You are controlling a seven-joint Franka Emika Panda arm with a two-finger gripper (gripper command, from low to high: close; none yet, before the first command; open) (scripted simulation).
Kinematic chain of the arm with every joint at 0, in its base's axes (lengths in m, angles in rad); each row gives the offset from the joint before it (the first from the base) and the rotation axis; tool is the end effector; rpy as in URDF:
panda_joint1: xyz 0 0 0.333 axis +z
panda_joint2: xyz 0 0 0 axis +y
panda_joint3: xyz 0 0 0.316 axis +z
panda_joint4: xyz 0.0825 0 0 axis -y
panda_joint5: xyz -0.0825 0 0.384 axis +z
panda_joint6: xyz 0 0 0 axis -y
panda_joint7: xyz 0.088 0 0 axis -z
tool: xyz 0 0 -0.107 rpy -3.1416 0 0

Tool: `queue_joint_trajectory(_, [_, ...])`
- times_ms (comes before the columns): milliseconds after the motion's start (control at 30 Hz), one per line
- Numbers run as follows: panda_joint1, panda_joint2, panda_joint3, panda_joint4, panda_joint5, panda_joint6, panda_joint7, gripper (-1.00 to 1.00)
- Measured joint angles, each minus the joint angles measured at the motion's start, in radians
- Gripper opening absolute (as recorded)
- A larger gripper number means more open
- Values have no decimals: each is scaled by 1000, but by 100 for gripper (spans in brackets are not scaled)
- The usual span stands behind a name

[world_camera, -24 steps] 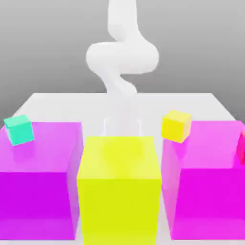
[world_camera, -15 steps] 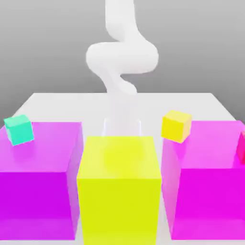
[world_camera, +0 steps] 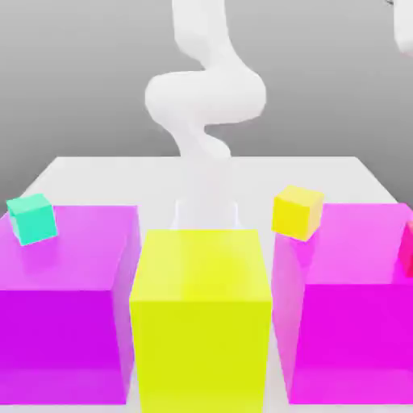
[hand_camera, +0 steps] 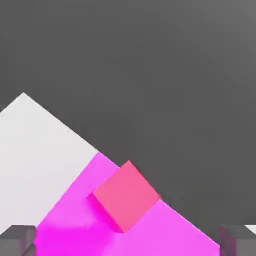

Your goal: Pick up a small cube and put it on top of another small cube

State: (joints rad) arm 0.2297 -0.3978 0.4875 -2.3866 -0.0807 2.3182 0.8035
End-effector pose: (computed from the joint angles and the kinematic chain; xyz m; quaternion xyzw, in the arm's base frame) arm 0.3422 0.3126 0.4814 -0.9822 0.0227 -0.1866 0.0043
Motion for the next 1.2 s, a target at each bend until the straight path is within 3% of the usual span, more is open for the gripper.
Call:
queue_joint_trajectory(333, [82, 231, 119, -45, 0, 43, -9, 0])
queue_joint_trajectory(633, [204, 432, 203, -123, 60, 125, 37, 0])
queue_joint_trajectory(967, [301, 425, 248, -247, 219, 226, 272, 0])
queue_joint_trajectory(1200, [270, 361, 213, -290, 236, 267, 470, 0])
